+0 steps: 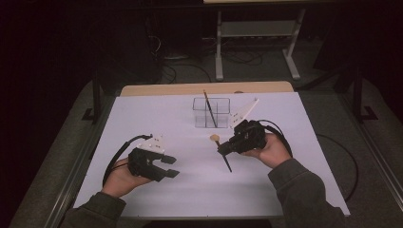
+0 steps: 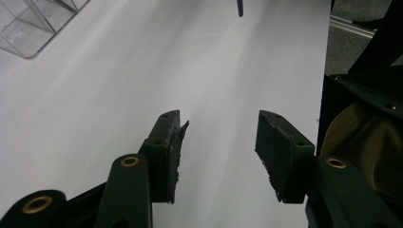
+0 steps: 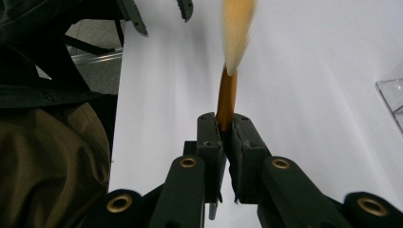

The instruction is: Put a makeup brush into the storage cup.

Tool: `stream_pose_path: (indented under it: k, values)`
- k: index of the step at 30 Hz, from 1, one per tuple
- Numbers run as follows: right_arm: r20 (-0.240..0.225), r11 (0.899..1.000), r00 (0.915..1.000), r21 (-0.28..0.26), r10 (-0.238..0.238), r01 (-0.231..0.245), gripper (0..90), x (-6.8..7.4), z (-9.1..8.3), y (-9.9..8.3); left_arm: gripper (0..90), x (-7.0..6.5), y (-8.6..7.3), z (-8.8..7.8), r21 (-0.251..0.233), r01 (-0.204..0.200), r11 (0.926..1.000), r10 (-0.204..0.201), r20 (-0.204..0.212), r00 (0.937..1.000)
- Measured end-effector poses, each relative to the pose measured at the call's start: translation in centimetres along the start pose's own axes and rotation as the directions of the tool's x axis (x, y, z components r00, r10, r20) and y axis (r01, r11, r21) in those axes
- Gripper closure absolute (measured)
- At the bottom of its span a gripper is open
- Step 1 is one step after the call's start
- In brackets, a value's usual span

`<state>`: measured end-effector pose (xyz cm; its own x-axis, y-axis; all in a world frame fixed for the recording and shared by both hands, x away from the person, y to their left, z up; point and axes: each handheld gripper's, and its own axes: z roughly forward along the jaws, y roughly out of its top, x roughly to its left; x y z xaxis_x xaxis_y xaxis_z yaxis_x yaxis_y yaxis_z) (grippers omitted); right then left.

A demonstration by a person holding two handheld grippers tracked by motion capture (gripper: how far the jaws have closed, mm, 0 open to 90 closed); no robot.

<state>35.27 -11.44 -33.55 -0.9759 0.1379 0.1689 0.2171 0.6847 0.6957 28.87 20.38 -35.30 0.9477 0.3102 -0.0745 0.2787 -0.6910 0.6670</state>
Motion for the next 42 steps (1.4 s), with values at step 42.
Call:
stream_pose_path:
  k: [42]
  values:
    - [0.062,0.996,0.9960,-0.060,0.064,-0.060,82.6,-2.4,-3.3,0.6,36.6,0.3,-4.0,0.5,-0.038,0.076,0.9964,-0.079,-0.081,0.9936]
